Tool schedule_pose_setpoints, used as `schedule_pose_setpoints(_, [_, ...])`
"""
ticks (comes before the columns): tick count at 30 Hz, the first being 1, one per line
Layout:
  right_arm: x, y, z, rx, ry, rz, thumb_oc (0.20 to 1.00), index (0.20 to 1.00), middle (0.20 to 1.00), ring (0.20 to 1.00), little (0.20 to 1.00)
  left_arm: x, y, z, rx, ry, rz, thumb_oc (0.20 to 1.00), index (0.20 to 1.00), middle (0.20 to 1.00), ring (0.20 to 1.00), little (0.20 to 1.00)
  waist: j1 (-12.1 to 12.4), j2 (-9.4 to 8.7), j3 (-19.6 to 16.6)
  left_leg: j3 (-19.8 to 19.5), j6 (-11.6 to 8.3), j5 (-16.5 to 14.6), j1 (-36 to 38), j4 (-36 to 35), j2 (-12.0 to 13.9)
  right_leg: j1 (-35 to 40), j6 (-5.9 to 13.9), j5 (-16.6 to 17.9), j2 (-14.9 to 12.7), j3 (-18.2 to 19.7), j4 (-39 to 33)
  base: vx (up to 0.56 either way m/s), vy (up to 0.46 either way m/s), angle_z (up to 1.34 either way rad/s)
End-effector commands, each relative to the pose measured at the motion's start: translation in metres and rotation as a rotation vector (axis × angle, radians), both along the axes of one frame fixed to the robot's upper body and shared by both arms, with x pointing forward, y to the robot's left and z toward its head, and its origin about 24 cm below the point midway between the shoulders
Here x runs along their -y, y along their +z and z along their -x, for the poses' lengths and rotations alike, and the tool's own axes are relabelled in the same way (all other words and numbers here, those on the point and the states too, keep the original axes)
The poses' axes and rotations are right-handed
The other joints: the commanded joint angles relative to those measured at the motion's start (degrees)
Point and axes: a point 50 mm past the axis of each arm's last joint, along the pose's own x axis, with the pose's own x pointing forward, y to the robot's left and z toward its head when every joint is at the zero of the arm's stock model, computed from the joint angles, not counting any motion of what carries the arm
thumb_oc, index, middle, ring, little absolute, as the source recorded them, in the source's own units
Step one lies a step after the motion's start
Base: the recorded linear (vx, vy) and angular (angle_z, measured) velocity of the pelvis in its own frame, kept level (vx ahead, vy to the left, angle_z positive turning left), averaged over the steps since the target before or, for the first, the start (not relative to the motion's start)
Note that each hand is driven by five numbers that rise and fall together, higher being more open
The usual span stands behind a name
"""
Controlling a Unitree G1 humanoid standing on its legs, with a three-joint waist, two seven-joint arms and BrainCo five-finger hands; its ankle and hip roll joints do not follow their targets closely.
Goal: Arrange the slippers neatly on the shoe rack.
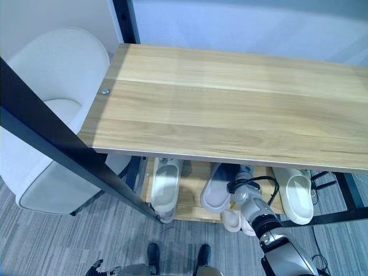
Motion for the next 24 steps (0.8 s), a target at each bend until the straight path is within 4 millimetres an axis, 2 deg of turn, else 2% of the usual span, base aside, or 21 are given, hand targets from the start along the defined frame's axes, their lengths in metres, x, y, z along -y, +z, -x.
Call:
schedule_pose_setpoints(1, [0.009,0.015,-0.003,0.073,-0.015,0.028,0.2,0.2,0.2,0.2,0.2,0.01,-0.006,0.022,-0.09,-0.053,0.012,1.0,1.0,1.0,1.0,1.0,1.2,-1.65,0.47,0.72,0.54,-4.22,-1.23,4.7,-0.73,-0.78,2.9,3.49,-1.65,-0.69,1.62,0.0,0.0,0.0])
schedule_pose_setpoints(5, [0.017,0.026,0.003,0.132,-0.005,0.045,0.2,0.2,0.2,0.2,0.2,0.01,-0.006,0.019,-0.078,-0.05,0.013,1.0,1.0,1.0,1.0,1.0,0.66,-1.63,0.4,0.71,0.52,-4.47,-0.98,4.93,-0.69,-0.64,2.92,3.36,-1.62,-0.68,1.76,0.0,0.0,0.0])
schedule_pose_setpoints(7, [0.022,0.04,0.02,0.197,0.051,0.057,0.2,0.2,0.2,0.2,0.2,0.009,-0.005,0.015,-0.065,-0.036,0.014,1.0,1.0,1.0,1.0,1.0,-0.35,-1.67,0.31,0.75,0.53,-4.83,-0.54,5.24,-0.49,-0.27,2.86,3.01,-1.51,-0.4,2.04,-0.03,0.0,-0.04])
schedule_pose_setpoints(9, [0.022,0.044,0.032,0.216,0.084,0.037,0.2,0.2,0.2,0.2,0.2,0.01,-0.005,0.012,-0.057,-0.035,0.018,1.0,1.0,1.0,1.0,1.0,-0.94,-1.69,0.21,0.89,0.47,-5.07,-0.24,5.47,-0.32,-0.06,2.83,2.83,-1.43,-0.29,2.17,-0.03,-0.005,0.03])
schedule_pose_setpoints(15, [0.021,0.04,0.063,0.184,0.162,0.038,0.2,0.2,0.2,0.2,0.2,0.011,-0.005,0.007,-0.044,-0.029,0.029,1.0,1.0,1.0,1.0,1.0,-2.3,-1.56,-0.35,1.58,0.33,-5.95,1.08,6.33,0.32,0.73,2.74,2.19,-1.08,0.27,2.42,-0.04,-0.013,-0.08])
schedule_pose_setpoints(19, [0.016,0.037,0.072,0.166,0.201,0.023,0.2,0.2,0.2,0.2,0.2,0.011,-0.004,0.004,-0.021,0.011,0.041,1.0,1.0,1.0,1.0,1.0,-2.78,-1.21,-0.73,2.26,0.25,-6.44,1.83,7.13,0.72,1.22,2.63,1.72,-0.94,0.54,2.58,-0.06,-0.034,-0.18])
schedule_pose_setpoints(22, [0.007,0.037,0.074,0.16,0.243,-0.004,0.2,0.2,0.2,0.2,0.2,0.004,0.0,-0.006,0.031,0.072,0.041,1.0,1.0,1.0,1.0,1.0,-2.95,-1.0,-0.69,2.87,0.05,-6.33,2.31,7.55,1.29,1.45,2.25,1.4,-0.55,0.77,2.5,-0.07,-0.069,-0.13])
schedule_pose_setpoints(24, [0.002,0.041,0.075,0.177,0.274,-0.012,0.2,0.2,0.2,0.2,0.2,-0.003,0.006,-0.025,0.104,0.08,0.021,1.0,1.0,1.0,1.0,1.0,-3.73,-1.12,-0.02,2.69,-0.49,-5.61,1.54,7.59,2.11,1.03,2.13,1.34,-0.12,0.47,2.41,-0.11,-0.063,-0.01])
